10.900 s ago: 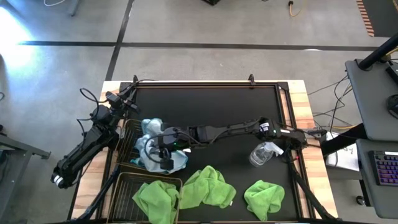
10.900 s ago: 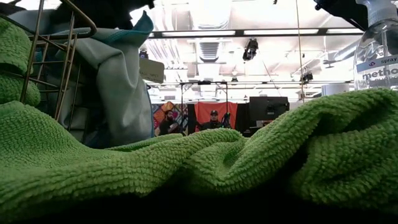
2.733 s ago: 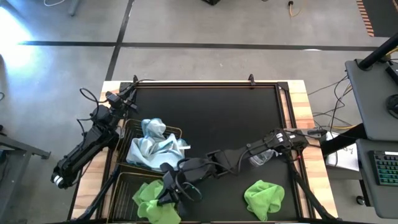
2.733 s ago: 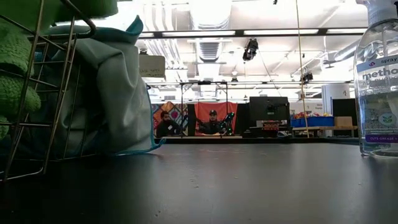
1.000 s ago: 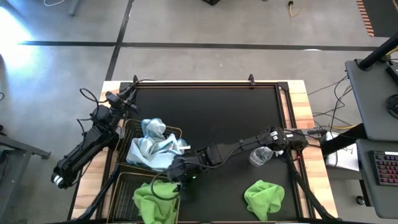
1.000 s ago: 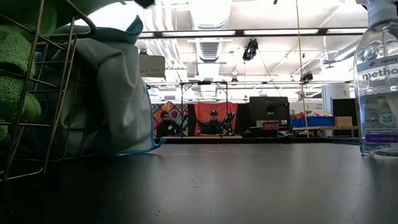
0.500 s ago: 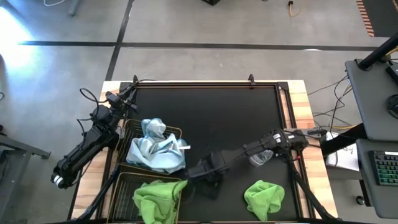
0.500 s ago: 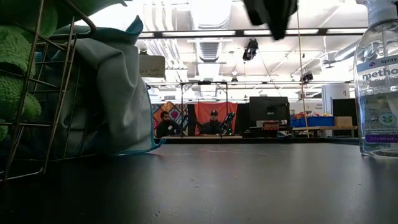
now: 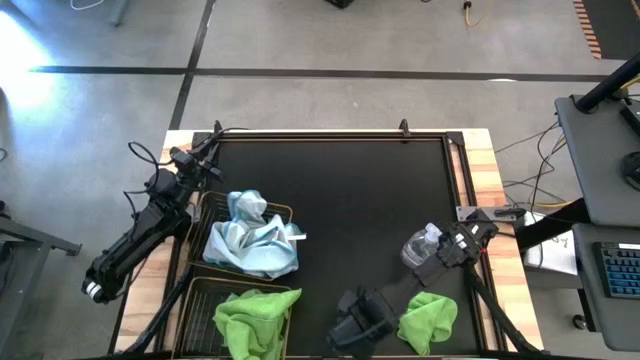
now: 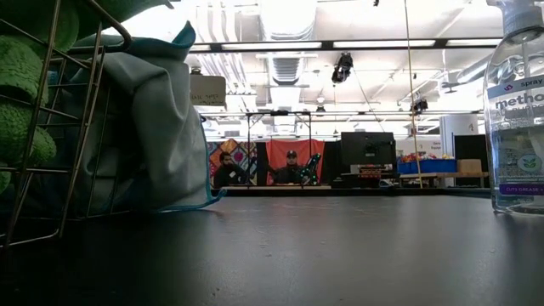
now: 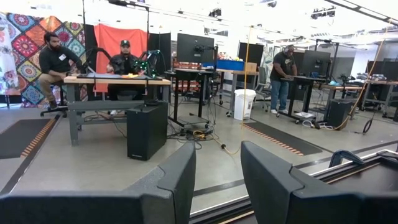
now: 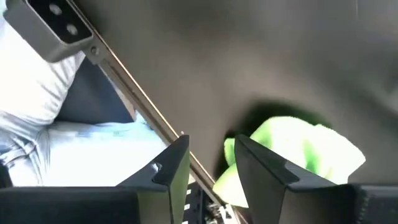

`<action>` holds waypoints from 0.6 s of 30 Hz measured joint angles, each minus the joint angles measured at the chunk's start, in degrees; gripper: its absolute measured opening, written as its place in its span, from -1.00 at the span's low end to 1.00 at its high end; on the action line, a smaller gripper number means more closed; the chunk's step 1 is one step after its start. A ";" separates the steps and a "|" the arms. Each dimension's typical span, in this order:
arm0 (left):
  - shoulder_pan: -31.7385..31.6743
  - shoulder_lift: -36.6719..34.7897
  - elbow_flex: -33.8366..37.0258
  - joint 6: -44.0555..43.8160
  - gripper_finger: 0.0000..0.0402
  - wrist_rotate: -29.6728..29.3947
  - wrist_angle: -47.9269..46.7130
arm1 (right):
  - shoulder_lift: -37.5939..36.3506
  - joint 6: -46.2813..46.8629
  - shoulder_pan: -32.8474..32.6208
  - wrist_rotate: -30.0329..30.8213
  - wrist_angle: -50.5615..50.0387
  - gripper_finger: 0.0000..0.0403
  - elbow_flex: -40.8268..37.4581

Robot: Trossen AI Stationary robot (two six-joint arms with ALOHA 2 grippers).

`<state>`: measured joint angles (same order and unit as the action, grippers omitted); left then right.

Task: Sort microfiber towel by color & place in baskets
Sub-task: Put the green towel into the bottom wire basket

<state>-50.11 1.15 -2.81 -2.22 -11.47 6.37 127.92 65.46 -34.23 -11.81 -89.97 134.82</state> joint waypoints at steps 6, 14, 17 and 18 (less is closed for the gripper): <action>0.00 0.00 0.00 0.00 -0.43 0.01 0.00 | 0.00 0.20 -3.04 3.96 -0.04 -0.40 -0.02; 0.02 0.00 0.00 0.00 -0.43 0.00 0.00 | -1.38 -13.51 -3.42 7.09 -0.02 -0.40 -0.20; 0.00 0.00 0.00 0.00 -0.43 -0.02 0.00 | -3.23 -14.95 -3.32 9.59 -0.07 -0.40 -0.99; 0.00 0.00 0.00 0.00 -0.43 -0.02 0.00 | -4.01 -14.95 -3.29 10.28 0.01 -0.40 -1.47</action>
<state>-50.11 1.15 -2.81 -2.22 -11.49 6.37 123.90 50.51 -37.52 -1.53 -89.96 133.36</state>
